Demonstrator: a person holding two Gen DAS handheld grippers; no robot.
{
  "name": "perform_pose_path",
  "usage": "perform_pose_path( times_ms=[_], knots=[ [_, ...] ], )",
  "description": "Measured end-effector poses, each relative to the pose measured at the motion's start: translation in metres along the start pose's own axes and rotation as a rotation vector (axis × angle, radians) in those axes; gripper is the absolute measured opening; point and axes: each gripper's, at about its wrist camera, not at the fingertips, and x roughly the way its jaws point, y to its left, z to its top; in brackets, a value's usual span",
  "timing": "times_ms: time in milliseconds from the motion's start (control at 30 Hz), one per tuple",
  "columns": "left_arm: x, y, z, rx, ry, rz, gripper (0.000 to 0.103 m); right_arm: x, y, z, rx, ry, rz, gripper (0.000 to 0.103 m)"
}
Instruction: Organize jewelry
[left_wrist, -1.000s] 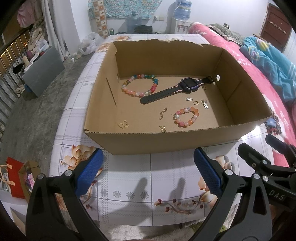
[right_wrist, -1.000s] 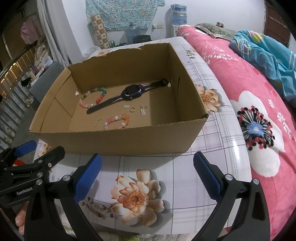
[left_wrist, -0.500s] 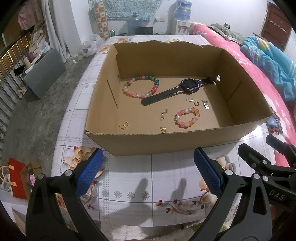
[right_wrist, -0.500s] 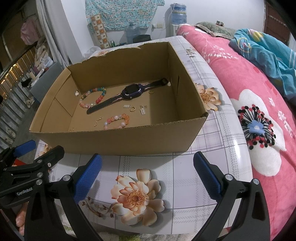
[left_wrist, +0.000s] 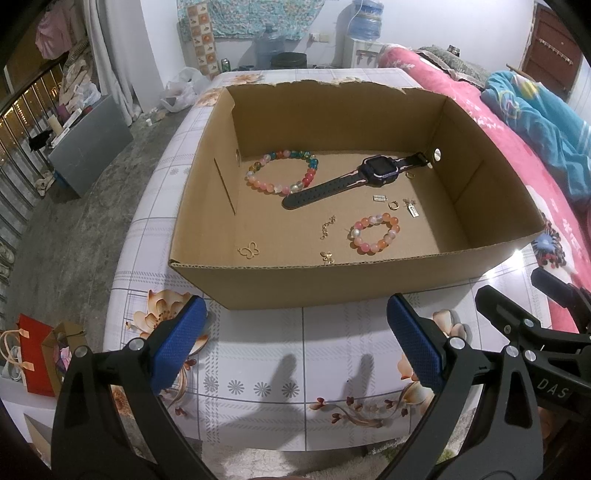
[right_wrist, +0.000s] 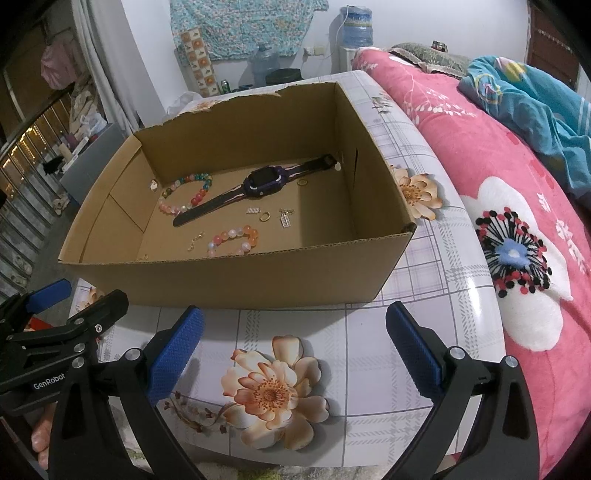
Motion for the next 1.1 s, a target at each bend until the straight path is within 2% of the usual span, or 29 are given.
perform_pose_path(
  times_ms=[1100],
  knots=[
    [-0.0011, -0.0022, 0.0010, 0.002, -0.002, 0.007, 0.095, -0.0001, 0.0018, 0.0003, -0.002, -0.006, 0.002, 0.096]
  ],
)
